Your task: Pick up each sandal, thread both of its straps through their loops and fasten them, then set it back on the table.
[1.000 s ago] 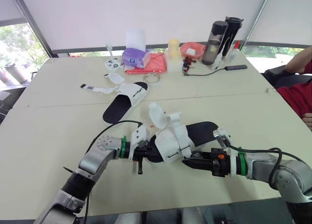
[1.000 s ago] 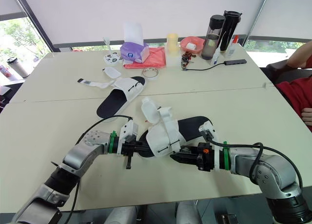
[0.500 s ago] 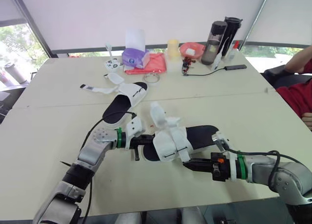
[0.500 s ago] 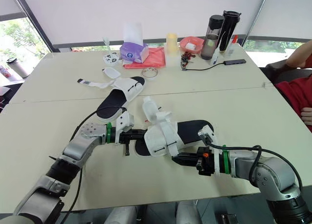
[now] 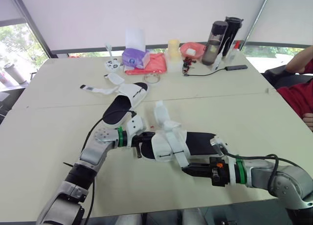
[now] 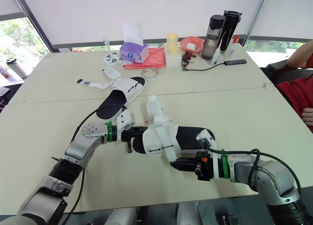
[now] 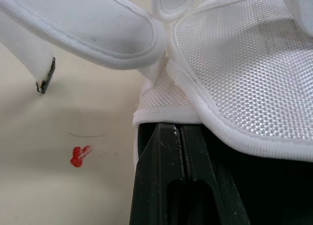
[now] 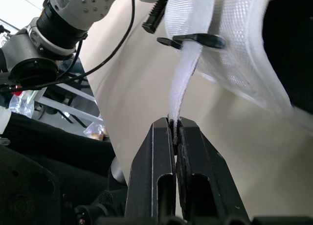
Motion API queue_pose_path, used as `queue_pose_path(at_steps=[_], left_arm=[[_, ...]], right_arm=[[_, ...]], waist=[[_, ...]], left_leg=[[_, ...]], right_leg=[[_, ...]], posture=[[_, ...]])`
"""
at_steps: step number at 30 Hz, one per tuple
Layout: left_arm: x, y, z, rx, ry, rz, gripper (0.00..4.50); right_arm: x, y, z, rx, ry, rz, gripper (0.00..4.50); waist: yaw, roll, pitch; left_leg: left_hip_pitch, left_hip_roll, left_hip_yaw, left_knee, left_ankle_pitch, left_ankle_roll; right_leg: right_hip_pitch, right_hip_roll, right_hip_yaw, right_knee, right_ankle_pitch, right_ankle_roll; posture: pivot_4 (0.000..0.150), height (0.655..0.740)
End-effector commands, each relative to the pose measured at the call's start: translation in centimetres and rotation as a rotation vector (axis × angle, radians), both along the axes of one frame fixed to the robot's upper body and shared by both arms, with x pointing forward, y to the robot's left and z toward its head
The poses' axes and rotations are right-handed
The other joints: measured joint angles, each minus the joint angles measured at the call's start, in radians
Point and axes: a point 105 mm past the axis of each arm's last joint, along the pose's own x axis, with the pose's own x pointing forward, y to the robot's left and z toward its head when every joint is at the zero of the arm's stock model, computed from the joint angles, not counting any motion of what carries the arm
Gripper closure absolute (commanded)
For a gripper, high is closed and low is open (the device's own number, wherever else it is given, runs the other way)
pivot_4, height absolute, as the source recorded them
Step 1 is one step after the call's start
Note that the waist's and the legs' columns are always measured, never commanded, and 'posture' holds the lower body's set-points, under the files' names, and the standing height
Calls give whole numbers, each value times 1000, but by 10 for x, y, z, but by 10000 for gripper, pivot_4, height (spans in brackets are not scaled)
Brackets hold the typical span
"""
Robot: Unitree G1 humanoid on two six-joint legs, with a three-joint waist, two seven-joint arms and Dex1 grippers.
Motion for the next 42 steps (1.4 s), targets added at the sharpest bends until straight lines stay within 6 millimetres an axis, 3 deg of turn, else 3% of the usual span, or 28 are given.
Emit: queue_pose_path(at_steps=[1, 5, 11, 16, 25, 29, 36, 42], left_arm=[[-15, 9, -28, 71, 122, -11, 45000], [-14, 10, -30, 68, 124, 12, 45000], [-18, 9, -33, 71, 142, 1, 45000], [-17, 7, -33, 75, 146, -11, 45000], [-14, 6, -33, 86, 150, -30, 45000], [-14, 5, -33, 86, 149, -40, 45000], [-12, 4, -32, 86, 140, -39, 45000], [-11, 2, -34, 79, 141, -39, 45000]], right_arm=[[-9, 7, 8, 21, -37, 24, 44655], [-26, 19, -2, 7, -32, 40, 44655], [-39, 19, -17, -53, -68, 28, 44655], [-44, 19, -18, -43, -63, 23, 44655], [-64, 27, -2, 41, 13, 77, 44655], [-59, 29, 17, 144, 18, 50, 44655], [-59, 33, 90, 389, 19, 99, 44655], [-48, 34, 110, 468, 1, 70, 44655]], waist=[[0, 0, 0], [1, 0, -1], [0, -1, -6], [1, -1, -9], [1, -2, -13], [1, -3, -14], [2, -2, -14], [4, -3, -14]], left_leg=[[0, 0, 0, 0, 0, 0], [0, 0, 0, -1, 0, 0], [0, 0, 0, -1, 0, 0], [0, 0, 0, -1, -1, 0], [0, 0, 0, -1, -1, 0], [0, 0, 0, -1, -1, 0], [0, 1, 0, -1, -1, 1], [-2, 0, 0, -1, -1, 2]], right_leg=[[0, 0, 0, 0, 0, 1], [0, 0, 0, 0, 1, 3], [0, 0, 0, -1, -1, 0], [0, 0, 0, -1, -1, 0], [1, 0, 0, -1, -1, 0], [1, -1, 0, -1, -1, 0], [2, -1, 0, -3, -1, -1], [1, -2, 0, -5, -1, -1]], posture=[[1500, 7400], [1500, 7400], [1500, 7400], [1500, 7400], [1500, 7400], [1500, 7400], [1500, 7400], [1500, 7400]])
